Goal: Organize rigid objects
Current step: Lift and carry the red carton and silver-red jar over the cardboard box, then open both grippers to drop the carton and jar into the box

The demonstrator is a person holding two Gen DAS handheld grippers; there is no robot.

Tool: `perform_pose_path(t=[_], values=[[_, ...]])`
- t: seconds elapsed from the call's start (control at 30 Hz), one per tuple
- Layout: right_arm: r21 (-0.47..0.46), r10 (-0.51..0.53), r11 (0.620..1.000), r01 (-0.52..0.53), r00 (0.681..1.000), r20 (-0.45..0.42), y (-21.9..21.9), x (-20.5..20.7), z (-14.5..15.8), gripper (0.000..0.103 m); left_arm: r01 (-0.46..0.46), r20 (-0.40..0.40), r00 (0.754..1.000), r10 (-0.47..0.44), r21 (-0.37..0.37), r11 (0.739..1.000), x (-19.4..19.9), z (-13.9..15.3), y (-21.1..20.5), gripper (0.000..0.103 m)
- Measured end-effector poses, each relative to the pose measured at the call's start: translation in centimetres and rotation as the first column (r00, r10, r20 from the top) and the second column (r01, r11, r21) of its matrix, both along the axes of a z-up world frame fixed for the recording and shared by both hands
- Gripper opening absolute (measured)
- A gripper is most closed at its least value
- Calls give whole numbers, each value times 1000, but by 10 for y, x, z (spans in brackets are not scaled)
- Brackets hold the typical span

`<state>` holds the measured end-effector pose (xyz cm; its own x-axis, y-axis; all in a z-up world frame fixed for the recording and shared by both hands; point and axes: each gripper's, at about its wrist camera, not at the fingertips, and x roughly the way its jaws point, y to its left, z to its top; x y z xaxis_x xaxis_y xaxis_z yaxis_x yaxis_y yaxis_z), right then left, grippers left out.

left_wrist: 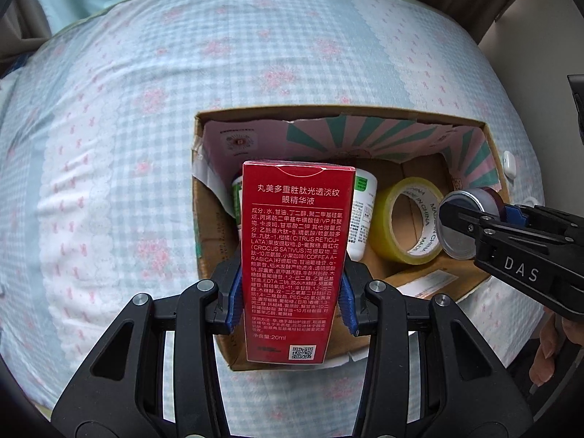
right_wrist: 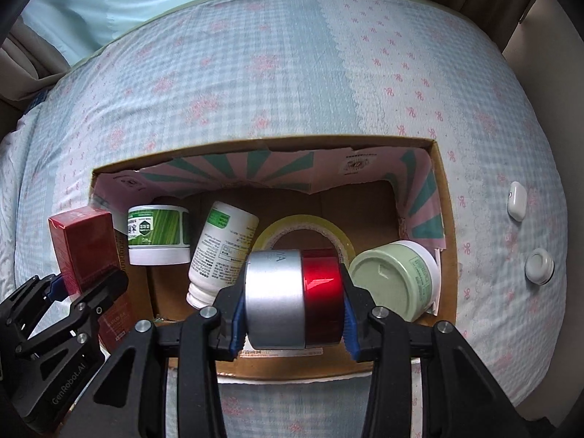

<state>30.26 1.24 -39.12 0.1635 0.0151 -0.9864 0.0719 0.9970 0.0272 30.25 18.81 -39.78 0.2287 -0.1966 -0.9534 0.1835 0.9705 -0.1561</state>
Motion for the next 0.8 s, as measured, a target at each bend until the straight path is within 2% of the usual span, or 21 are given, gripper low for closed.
perform_pose_path(t=[0.1,0.3,0.33,0.37,0.4,0.43,0.5,0.6,0.8], values=[[-10,21,1000,-21,1000,-15,2,0,-10,38,4,-21,1000,-4,16,1000,0,-11,-4,38],[15,-1,1000,1,1000,-23,-1,3,-27,39,-3,-48,999,4,33,999,4,-20,-4,39],[24,-10,1000,10,1000,-21,-2,5,-30,39,-9,-66,998,10,20,1000,5,-21,-4,44],[43,-19,999,19,1000,-16,-4,5,-32,40,-13,-78,997,13,4,1000,5,-21,-3,67],[65,-29,997,30,999,-15,-7,6,-33,46,-11,-78,997,9,-26,1000,4,-18,-2,79],[74,-41,996,42,999,-16,-9,5,-33,68,-11,-72,997,8,-42,999,2,-14,-3,102],[95,-48,994,47,999,0,-14,3,-29,103,2,-53,999,-4,-36,999,-4,-3,-6,103],[106,-51,993,48,998,25,-19,-4,-18,103,12,-53,999,-13,-20,1000,-13,4,-6,103],[100,-32,994,31,999,9,-21,-11,-8,103,24,-67,998,-24,6,1000,-25,5,-9,103]])
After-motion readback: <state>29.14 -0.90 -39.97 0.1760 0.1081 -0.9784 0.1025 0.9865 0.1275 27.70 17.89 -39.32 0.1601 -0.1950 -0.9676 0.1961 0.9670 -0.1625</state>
